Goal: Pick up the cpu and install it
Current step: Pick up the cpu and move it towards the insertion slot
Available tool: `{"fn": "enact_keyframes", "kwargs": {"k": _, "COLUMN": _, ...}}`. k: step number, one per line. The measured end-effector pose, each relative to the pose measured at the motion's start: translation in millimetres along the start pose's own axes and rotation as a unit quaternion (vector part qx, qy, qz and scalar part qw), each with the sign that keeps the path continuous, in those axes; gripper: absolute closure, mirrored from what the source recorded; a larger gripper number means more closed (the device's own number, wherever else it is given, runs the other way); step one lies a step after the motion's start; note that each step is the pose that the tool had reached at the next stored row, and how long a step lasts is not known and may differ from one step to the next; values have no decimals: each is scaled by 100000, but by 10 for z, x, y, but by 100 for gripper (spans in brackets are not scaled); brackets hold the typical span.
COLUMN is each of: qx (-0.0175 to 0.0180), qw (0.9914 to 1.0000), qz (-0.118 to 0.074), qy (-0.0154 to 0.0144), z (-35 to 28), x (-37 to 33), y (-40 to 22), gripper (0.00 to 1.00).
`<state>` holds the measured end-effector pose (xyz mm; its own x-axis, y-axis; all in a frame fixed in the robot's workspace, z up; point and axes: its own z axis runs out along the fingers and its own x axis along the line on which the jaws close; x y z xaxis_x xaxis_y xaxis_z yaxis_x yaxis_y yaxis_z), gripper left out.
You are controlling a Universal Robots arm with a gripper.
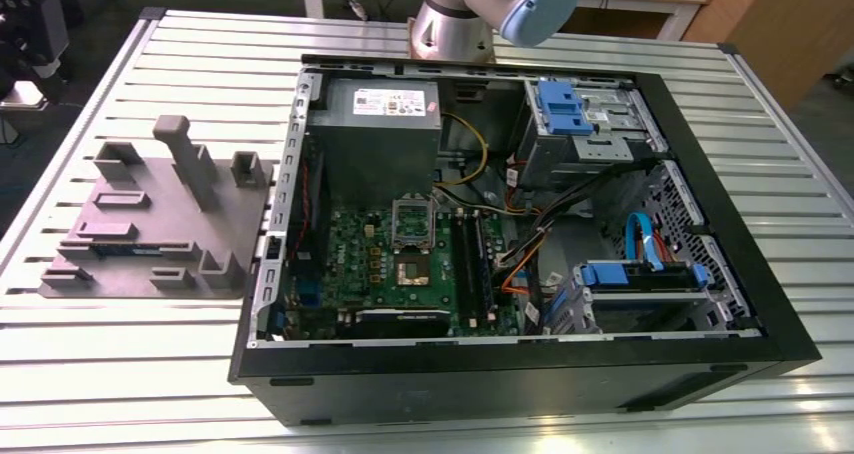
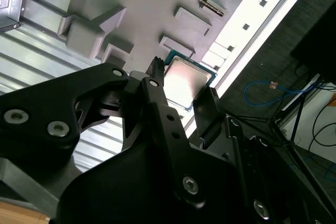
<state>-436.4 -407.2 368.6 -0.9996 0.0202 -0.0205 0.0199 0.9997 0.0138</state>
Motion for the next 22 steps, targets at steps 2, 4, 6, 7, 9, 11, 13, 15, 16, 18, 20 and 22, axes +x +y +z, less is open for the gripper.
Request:
{"fn": "enact_keyframes", "kwargs": {"k": 2, "qx": -1, "qw": 100000, "qz": 0, "qy": -7, "z": -20, "x": 0, "y": 0, "gripper": 53}}
{"fn": "enact_keyframes", "kwargs": {"k": 4, "qx": -1, "qw": 100000, "qz": 0, "qy": -3, "z": -40, "x": -1, "y": 0, "gripper": 53}}
{"fn": "enact_keyframes", "kwargs": {"k": 6, "qx": -5, "qw": 100000, "qz": 0, "qy": -11, "z": -51, "x": -1, "y": 0, "gripper": 53}}
{"fn": "enact_keyframes", "kwargs": {"k": 7, "qx": -7, "qw": 100000, "qz": 0, "qy": -13, "z": -51, "x": -1, "y": 0, "gripper": 53}}
{"fn": "enact_keyframes", "kwargs": {"k": 9, "qx": 0, "qw": 100000, "qz": 1, "qy": 0, "z": -53, "x": -1, "y": 1, "gripper": 53}}
{"fn": "enact_keyframes", "kwargs": {"k": 11, "qx": 0, "qw": 100000, "qz": 0, "qy": -2, "z": -53, "x": -2, "y": 1, "gripper": 53}}
{"fn": "enact_keyframes", "kwargs": {"k": 13, "qx": 6, "qw": 100000, "qz": 1, "qy": 9, "z": -54, "x": -6, "y": 1, "gripper": 53}}
{"fn": "enact_keyframes", "kwargs": {"k": 15, "qx": 0, "qw": 100000, "qz": -1, "qy": 4, "z": -53, "x": -13, "y": 1, "gripper": 53}}
{"fn": "enact_keyframes", "kwargs": {"k": 16, "qx": 0, "qw": 100000, "qz": 1, "qy": 2, "z": -53, "x": -18, "y": 1, "gripper": 53}}
{"fn": "enact_keyframes", "kwargs": {"k": 18, "qx": -2, "qw": 100000, "qz": 0, "qy": -1, "z": -53, "x": -28, "y": 1, "gripper": 53}}
{"fn": "enact_keyframes", "kwargs": {"k": 20, "qx": -2, "qw": 100000, "qz": -1, "qy": -2, "z": -52, "x": -38, "y": 1, "gripper": 53}}
{"fn": "enact_keyframes", "kwargs": {"k": 22, "qx": -1, "qw": 100000, "qz": 2, "qy": -3, "z": -52, "x": -47, "y": 2, "gripper": 53}}
